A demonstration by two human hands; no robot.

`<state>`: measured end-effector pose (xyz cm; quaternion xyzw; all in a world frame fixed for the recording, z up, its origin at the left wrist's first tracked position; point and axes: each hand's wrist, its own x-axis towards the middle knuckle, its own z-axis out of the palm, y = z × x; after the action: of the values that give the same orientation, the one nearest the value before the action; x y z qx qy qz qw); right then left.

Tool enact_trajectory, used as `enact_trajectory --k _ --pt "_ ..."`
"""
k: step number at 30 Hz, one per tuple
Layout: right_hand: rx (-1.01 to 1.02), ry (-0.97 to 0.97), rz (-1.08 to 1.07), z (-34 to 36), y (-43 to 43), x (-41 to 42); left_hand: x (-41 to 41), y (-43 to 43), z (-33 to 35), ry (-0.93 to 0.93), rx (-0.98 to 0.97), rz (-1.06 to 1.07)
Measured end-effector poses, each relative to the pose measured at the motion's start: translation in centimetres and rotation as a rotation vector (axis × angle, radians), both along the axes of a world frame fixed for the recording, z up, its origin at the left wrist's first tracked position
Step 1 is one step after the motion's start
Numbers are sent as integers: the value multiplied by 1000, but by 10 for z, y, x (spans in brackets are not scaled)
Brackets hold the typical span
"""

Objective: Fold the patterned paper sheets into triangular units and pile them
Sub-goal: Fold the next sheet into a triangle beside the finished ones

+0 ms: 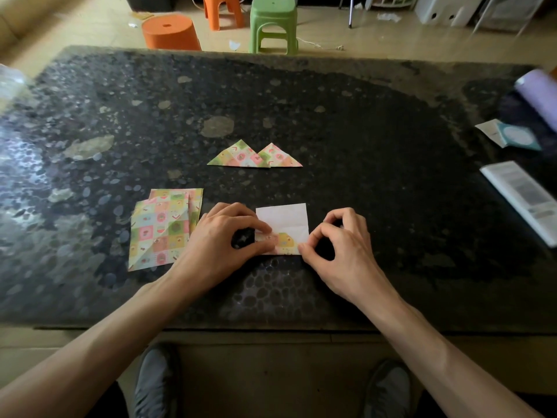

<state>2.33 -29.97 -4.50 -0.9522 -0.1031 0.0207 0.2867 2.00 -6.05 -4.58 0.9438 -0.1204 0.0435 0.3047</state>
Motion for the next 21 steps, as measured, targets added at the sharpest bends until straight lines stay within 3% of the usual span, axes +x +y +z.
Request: enact_trajectory --k 15,21 --pt "-11 1 0 1 0 -1 -1 -1 -4 -1 39 -6" --pt "-3 9 1 3 0 -1 -2 -4 -4 -26 96 -144"
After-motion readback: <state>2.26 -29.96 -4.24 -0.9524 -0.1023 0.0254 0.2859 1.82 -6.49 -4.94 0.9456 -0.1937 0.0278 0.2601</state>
